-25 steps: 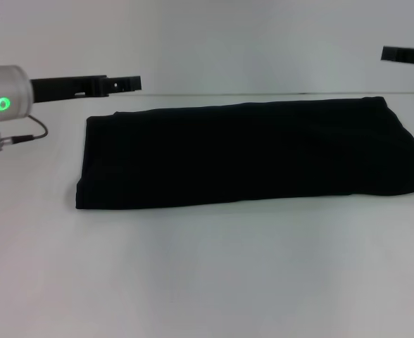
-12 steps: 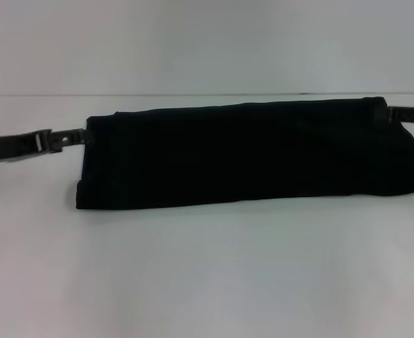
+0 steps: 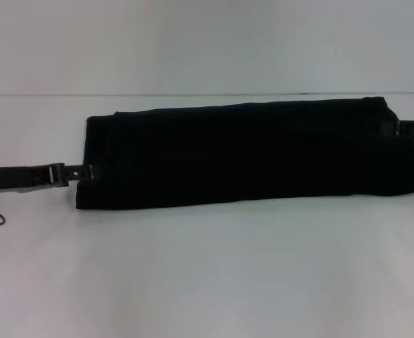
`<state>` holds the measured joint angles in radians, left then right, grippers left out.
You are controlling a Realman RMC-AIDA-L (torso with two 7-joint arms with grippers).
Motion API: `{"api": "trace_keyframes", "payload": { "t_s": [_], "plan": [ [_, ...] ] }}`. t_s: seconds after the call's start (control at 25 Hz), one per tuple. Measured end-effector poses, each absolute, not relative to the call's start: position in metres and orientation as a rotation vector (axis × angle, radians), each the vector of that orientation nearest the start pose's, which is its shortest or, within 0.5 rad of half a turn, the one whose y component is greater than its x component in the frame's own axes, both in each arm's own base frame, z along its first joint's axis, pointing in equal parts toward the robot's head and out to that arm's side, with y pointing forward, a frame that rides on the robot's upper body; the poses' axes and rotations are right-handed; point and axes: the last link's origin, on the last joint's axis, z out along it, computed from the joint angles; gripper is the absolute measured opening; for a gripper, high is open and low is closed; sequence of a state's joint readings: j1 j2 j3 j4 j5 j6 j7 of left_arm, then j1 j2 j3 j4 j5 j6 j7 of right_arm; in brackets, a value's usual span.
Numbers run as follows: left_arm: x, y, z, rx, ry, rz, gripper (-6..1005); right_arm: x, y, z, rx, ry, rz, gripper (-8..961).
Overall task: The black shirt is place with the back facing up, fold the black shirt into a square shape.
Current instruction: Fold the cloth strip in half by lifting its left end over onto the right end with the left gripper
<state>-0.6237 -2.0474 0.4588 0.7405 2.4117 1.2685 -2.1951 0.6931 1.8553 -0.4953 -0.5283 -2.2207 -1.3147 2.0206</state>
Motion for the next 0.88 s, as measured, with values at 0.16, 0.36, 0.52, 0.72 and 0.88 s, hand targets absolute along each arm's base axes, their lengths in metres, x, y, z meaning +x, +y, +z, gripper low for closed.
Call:
{"api": "trace_keyframes", "payload": {
  "t_s": [0.16, 0.36, 0.52, 0.72, 0.88],
  "plan": [
    [-0.313, 0.380, 0.036, -2.105, -1.565, -0.390, 876, 0.298, 0.406, 0.088, -2.235, 1.366, 0.536, 674],
    [-0.313, 0.382, 0.030, -2.109, -1.555, -0.358, 860, 0.299, 0.407, 0.089, -2.227, 1.364, 0.534, 675],
    [-0.310, 0.380, 0.026, -2.140, -1.557, -0.346, 847, 0.300, 0.406, 0.088, -2.223, 1.367, 0.532, 675],
    [-0.307, 0.378, 0.022, -2.180, -1.546, -0.323, 831, 0.303, 0.405, 0.090, -2.211, 1.372, 0.533, 674],
    [-0.308, 0.379, 0.023, -2.175, -1.536, -0.319, 818, 0.303, 0.405, 0.089, -2.210, 1.373, 0.530, 675]
  ]
}}
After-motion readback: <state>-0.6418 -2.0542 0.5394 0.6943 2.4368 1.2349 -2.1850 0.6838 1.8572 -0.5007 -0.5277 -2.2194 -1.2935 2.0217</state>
